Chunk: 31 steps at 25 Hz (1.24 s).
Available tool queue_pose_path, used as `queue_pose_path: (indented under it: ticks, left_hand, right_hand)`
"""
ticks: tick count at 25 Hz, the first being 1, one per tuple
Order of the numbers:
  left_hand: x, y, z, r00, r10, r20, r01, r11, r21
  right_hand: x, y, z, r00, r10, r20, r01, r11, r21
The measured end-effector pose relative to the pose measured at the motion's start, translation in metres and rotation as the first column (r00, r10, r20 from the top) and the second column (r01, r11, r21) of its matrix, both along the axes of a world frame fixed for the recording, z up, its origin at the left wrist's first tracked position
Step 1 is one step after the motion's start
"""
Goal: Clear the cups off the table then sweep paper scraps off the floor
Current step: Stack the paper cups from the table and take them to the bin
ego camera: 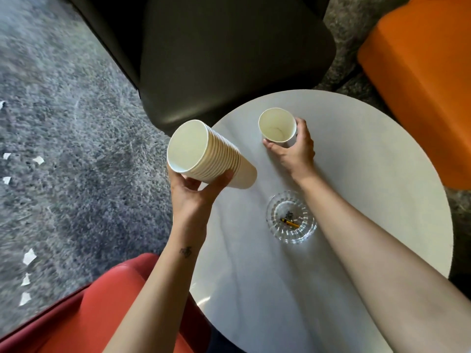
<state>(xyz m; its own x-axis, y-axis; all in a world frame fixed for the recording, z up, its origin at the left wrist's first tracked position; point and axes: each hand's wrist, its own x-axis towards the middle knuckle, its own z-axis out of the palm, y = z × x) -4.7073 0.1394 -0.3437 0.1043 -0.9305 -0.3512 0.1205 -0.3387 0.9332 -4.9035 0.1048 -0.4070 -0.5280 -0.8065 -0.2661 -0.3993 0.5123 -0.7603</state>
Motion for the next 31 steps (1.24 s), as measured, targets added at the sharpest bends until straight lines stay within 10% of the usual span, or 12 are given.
queue_pose_path:
  ticks: [17, 31]
  left_hand:
    - [0.008, 0.083, 0.124, 0.948, -0.295, 0.123, 0.316, 0.924, -0.216]
    - [0.099, -0.059, 0.211, 0.976, -0.086, 0.198, 0.16, 0.903, -0.398]
  right_hand:
    - [0.064, 0.136, 0.169, 0.924, 0.38, -0.026, -0.371, 0.88, -0.297]
    - [0.137, -0.012, 0.261, 0.818, 0.569, -0.09, -0.549, 0.723, -0.42]
